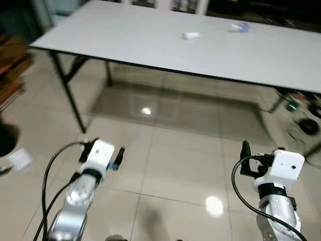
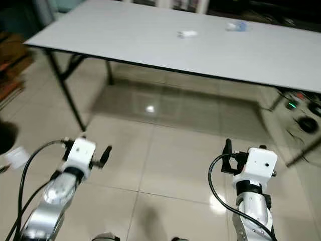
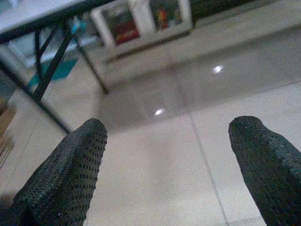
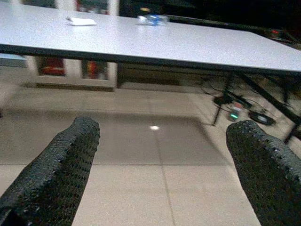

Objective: Picking trash to rubbish bin

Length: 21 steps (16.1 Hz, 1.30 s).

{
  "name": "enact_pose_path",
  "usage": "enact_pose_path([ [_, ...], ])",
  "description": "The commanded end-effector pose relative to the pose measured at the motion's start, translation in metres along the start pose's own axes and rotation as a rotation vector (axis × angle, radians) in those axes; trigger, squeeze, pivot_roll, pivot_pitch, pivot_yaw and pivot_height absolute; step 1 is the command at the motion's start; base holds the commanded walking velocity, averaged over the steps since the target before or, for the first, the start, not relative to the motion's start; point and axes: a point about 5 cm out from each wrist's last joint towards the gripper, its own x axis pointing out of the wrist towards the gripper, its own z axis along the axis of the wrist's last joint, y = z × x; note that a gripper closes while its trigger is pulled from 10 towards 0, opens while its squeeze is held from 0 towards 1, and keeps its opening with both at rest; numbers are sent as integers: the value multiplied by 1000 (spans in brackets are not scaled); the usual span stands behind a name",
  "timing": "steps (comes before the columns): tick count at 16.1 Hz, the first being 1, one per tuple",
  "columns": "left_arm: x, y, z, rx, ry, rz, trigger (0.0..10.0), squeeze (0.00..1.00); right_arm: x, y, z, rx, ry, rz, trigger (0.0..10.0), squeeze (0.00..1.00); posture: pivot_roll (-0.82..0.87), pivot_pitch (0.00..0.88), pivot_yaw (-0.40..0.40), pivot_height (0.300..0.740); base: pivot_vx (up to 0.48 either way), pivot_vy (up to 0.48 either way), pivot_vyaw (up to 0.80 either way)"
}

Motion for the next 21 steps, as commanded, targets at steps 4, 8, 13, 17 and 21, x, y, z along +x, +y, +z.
enact_pose_path([
  [4, 12, -10, 9, -13, -25, -51, 10000, 0, -7, -9, 1, -6, 5, -49, 10000, 0, 207, 81, -44, 740, 0, 0, -800],
  [8, 20, -12, 11, -18, -18, -48, 10000, 0, -6, -9, 2, -4, -1, -53, 10000, 0, 206, 74, -50, 740, 0, 0, -800],
  [13, 26, -18, 16, -35, -24, -58, 10000, 0, -6, -5, 6, -2, -18, -40, 10000, 0, 206, 76, -55, 740, 0, 0, -160],
  [17, 32, -16, 22, -59, -35, -49, 10000, 0, -5, -1, 7, -14, -23, -19, 10000, 0, 198, 78, -51, 740, 0, 0, 0],
  [21, 31, -16, 22, -80, -38, -71, 10000, 0, -8, 1, 6, -14, -20, -20, 10000, 0, 197, 82, -45, 740, 0, 0, 477],
])
